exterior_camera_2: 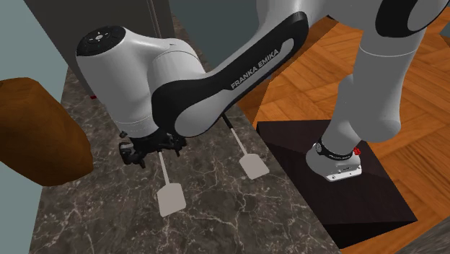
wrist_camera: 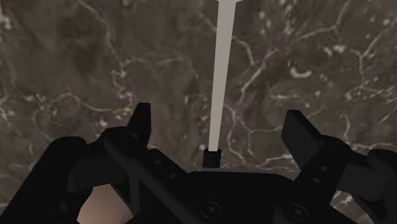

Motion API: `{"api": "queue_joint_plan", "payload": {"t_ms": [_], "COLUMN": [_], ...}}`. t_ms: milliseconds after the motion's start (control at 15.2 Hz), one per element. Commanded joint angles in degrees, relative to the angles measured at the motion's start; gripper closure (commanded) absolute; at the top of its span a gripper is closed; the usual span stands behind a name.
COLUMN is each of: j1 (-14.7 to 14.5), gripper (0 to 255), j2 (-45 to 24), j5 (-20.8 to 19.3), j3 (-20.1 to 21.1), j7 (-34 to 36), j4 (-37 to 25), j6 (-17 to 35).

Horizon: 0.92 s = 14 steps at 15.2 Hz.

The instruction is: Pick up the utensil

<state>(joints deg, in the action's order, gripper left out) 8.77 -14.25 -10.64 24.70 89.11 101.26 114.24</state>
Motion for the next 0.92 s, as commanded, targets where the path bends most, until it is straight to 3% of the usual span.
{"api": "queue_joint_plan", "payload": {"t_ms": [0, 66, 858], "j1": [0.0, 0.0, 0.0], "gripper": [0, 255, 255], "j2": [-0.2, -0.1, 0.4], "j5": [-0.1, -0.1, 0.3], "j3": [0.0, 0.0, 0.1], "j7": [0.1, 0.1, -0.2], "j4": [0.3, 0.5, -1.2], "j6": [0.5, 0.6, -1.5]}}
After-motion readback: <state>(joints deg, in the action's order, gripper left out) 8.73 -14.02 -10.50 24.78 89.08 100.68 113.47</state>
